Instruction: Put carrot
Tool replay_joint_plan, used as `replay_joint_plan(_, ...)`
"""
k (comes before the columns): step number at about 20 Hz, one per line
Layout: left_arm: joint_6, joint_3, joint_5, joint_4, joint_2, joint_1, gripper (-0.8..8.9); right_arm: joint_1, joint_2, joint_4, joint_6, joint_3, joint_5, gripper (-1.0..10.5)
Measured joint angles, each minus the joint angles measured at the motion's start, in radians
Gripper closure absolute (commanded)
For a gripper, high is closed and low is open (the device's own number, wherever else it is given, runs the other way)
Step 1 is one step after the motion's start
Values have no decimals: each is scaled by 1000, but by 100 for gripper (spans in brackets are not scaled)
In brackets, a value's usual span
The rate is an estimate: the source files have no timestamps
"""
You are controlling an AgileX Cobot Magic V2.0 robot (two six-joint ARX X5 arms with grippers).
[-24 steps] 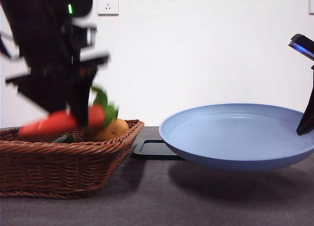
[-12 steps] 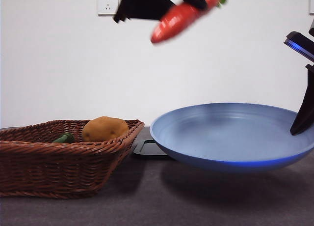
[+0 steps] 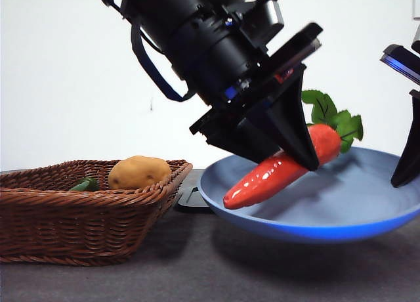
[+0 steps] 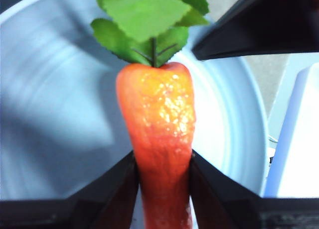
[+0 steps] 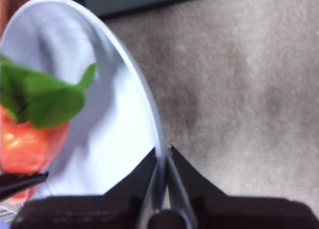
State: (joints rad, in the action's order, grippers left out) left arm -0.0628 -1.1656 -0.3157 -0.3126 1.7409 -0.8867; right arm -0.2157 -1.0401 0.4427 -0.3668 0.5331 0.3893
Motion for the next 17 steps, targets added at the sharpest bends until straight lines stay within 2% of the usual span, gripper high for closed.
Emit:
replay_joint_plan(4,1,0,6,2,0,0,546,0,0,29,0,0,0,943)
replay_joint_plan(6,-1,0,28,8,0,0,542,0,0,44,0,0,1,943)
replay_joint_plan(10,-55,0,25,8,-27,1,542,0,0,74,-15,0,23,943)
replay_joint_plan(15,-70,1,30,-39,-275,10,543,23,-14,76,-27,6,23,943)
replay_joint_plan(17,-70,1,64,-98,-378,11,543,47,-62,77,-27,43,23,943)
